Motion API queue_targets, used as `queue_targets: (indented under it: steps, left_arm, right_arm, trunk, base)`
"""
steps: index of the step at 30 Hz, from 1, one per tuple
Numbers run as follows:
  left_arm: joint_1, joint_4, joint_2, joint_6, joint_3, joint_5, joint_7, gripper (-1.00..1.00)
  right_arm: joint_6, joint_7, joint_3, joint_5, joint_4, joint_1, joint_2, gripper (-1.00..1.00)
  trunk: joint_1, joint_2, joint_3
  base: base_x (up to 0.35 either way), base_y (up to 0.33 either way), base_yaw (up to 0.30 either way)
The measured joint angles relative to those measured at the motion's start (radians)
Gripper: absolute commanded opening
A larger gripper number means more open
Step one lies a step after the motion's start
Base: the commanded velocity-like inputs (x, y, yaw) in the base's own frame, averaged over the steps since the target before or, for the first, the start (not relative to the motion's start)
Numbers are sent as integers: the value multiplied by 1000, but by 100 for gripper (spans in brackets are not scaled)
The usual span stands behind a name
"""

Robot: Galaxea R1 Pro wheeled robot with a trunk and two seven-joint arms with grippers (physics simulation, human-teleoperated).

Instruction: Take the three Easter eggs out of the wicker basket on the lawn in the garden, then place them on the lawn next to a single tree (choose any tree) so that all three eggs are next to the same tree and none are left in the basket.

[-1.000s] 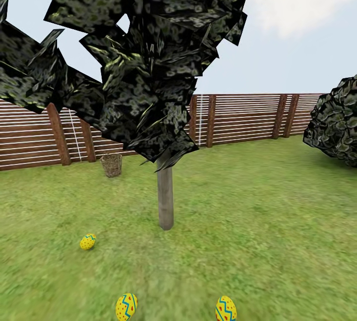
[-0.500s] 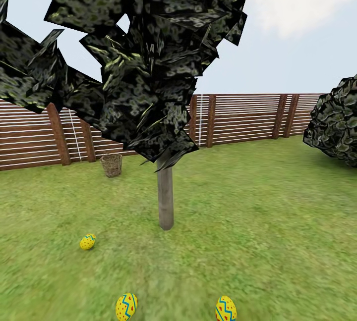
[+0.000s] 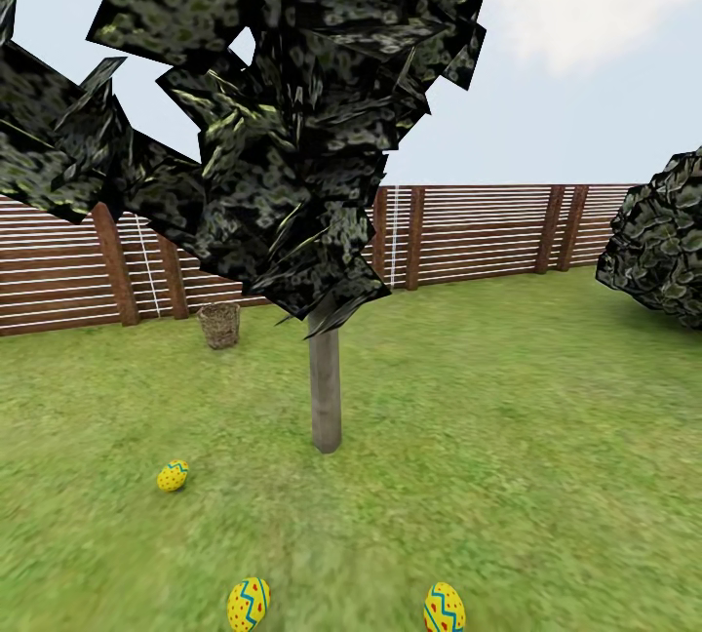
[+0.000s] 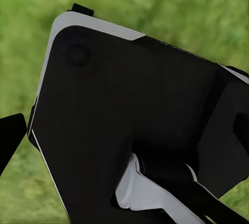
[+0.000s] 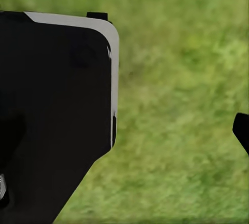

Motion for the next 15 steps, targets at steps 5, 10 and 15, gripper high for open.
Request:
queue_targets:
  steps: [5,10,15]
  left_arm:
    - [0,0,2,-10,-1,-1,-4,100]
    - [1,0,5,-37,-1,-3,-9,100]
    - [1,-3,5,-38,-1,-2,-10,100]
  right_arm:
    - [-2,0,1,6,-7,0,0,100]
    - [-3,0,0,3,-9,0,-7,100]
    - [-2,1,0,3,-8,0,-2,100]
  trunk:
    - [0,0,0]
    - [0,0,0]
    - [1,0,0]
  base:
    - [0,0,0]
    - [-63,0,0]
    - [-293,0,0]
